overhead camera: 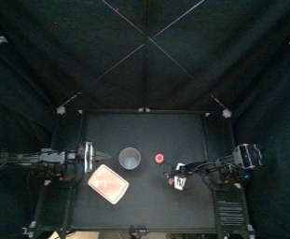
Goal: Pick the onion then place it in the grey bowl
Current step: Place onion in the grey bowl
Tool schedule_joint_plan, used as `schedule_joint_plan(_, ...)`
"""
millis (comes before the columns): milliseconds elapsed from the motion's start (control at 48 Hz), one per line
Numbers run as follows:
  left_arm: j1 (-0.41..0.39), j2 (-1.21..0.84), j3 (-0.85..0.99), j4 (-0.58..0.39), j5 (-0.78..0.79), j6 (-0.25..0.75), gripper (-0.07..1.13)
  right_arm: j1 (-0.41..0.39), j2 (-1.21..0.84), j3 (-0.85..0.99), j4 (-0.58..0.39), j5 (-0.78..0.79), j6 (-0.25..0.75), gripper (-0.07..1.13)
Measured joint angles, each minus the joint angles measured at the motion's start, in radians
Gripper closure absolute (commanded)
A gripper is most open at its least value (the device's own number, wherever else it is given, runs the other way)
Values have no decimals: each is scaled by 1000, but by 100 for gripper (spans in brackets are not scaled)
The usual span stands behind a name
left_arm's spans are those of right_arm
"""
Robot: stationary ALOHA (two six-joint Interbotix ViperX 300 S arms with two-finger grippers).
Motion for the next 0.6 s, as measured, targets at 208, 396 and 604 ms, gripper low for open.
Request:
schedule_joint_plan(208,0,0,0,0,0,0,104,14,2,-3,3,5,0,41)
schedule_joint_plan(396,0,0,0,0,0,-2,104,18,-2,-20,0,20,0,41)
schedule_joint_plan(604,0,0,0,0,-2,-2,104,20,-77,-109,-43,11,-6,41)
